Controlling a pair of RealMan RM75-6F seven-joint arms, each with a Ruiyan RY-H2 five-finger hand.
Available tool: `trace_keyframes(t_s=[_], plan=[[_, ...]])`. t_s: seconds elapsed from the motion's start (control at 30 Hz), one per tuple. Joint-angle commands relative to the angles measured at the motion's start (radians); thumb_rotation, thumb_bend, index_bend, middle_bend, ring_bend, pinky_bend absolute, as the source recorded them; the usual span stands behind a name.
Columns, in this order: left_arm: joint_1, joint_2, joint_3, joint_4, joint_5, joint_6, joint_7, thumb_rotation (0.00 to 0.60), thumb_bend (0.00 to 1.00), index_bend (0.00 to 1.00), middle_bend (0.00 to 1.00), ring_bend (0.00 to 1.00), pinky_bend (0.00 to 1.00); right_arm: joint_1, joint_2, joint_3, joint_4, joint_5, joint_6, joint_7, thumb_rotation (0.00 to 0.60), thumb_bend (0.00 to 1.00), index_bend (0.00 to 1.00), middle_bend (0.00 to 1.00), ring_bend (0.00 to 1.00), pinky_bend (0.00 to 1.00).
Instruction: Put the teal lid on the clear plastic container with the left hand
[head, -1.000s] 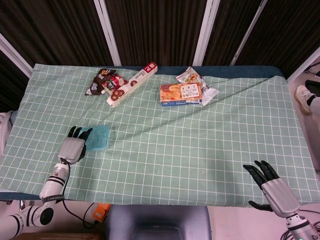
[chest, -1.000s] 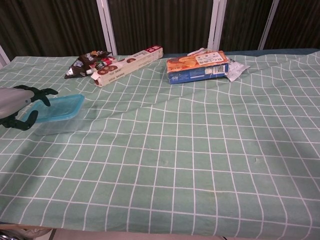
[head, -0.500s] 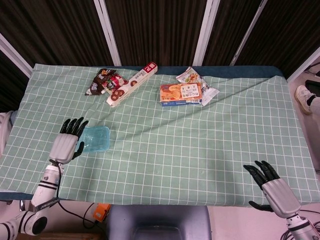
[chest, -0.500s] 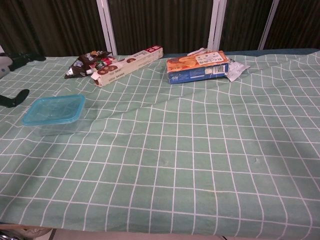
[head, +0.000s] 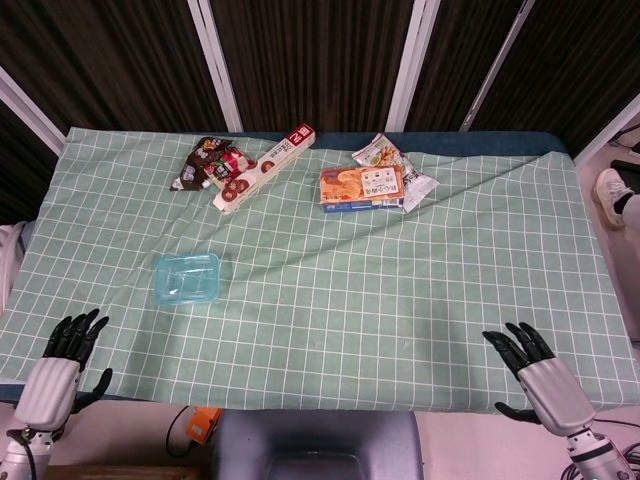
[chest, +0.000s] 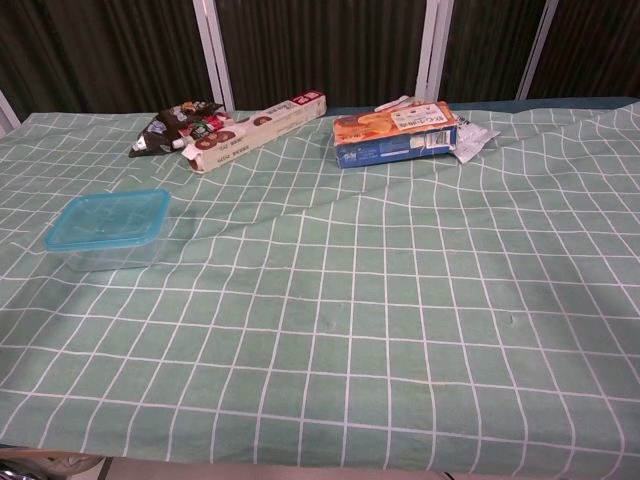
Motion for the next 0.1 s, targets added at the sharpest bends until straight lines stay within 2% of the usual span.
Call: trace_keyframes(t_s=[0.03, 0.1], plan=[[0.042, 0.012, -0.005, 0.029, 0.056, 0.083, 0.009, 0.6, 0.38, 0.0, 0.0, 0.0, 0.04, -0.004, -0.003, -0.002, 0.002, -0.003, 0.004, -0.006, 0.6, 0.19, 0.13, 0.26, 0.0, 0.0], [0.044, 0.02, -0.011, 0.019, 0.044, 0.065, -0.005, 0.6, 0.38, 0.0, 0.0, 0.0, 0.04, -0.003, -0.005, 0.001, 0.003, 0.0, 0.004, -0.006, 0.6, 0.19, 0.12, 0.26, 0.0, 0.0]])
